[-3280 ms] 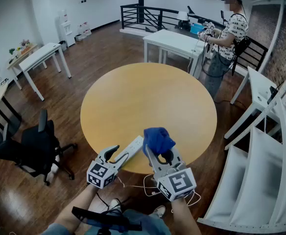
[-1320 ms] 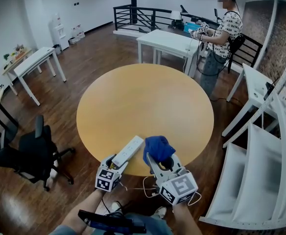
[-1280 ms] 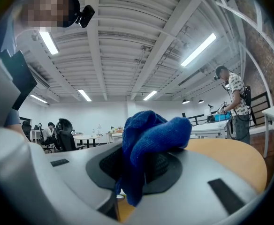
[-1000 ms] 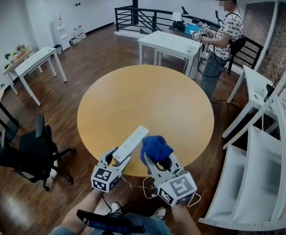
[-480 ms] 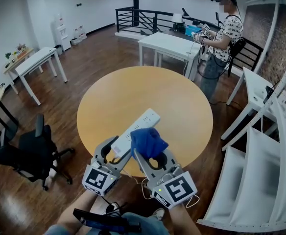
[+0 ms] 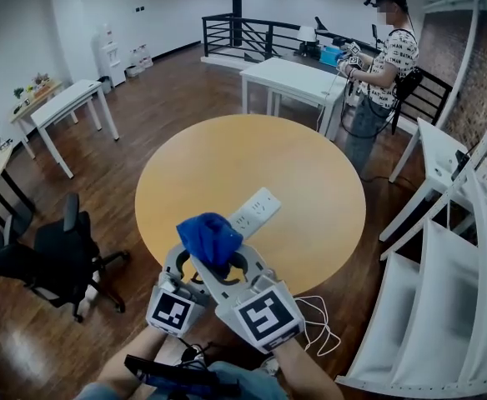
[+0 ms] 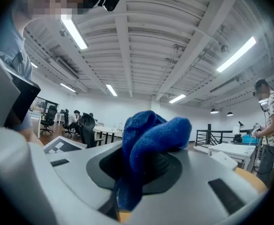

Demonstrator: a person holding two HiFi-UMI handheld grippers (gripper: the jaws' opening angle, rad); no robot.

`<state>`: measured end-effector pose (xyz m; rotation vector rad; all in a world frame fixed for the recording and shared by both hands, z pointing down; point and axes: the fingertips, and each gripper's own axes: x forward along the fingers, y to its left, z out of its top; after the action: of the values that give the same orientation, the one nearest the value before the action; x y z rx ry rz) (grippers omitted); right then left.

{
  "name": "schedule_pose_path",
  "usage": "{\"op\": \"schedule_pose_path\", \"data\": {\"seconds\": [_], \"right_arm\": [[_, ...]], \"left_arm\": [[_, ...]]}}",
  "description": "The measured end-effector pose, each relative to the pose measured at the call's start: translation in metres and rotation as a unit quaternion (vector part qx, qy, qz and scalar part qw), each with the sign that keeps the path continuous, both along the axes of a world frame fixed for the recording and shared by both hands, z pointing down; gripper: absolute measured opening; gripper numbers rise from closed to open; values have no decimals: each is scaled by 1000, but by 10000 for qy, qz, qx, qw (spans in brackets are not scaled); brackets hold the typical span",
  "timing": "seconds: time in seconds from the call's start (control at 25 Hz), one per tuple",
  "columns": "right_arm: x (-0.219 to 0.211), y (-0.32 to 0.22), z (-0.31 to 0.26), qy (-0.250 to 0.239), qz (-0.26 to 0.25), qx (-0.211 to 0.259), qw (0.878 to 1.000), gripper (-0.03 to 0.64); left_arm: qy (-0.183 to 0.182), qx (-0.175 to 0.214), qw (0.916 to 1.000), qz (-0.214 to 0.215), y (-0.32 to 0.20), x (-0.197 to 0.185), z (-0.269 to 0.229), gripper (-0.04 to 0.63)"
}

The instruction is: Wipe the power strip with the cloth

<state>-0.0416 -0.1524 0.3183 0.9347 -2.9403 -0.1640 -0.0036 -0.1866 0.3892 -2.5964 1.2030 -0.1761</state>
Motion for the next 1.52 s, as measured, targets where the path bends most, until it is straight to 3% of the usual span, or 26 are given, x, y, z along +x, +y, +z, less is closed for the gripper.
{"op": "schedule_pose_path", "data": {"seconds": [0.2,0.52,0.68,1.08,1.28,1.52], "right_arm": [[4,-10,1,175,159,237,9994,83],[55,-45,-16,104,773,323,9964,83],[86,-64,-33,91,1083,757,9912,83],[151,-94,-74,15,1959,1147,9739,83],[148,-92,-78,-42,1968,1273,9721,83],[117,-78,-67,18,1578,1326,9785,83]], "left_arm": [[68,38,10000,-58,4,-8,-2,282],[144,98,9998,-37,10,-12,-9,282],[179,143,9997,12,14,-10,-15,282],[153,212,9996,44,21,-8,-21,282],[167,227,9996,65,23,-6,-21,282],[125,202,9997,30,21,-6,-18,282]]}}
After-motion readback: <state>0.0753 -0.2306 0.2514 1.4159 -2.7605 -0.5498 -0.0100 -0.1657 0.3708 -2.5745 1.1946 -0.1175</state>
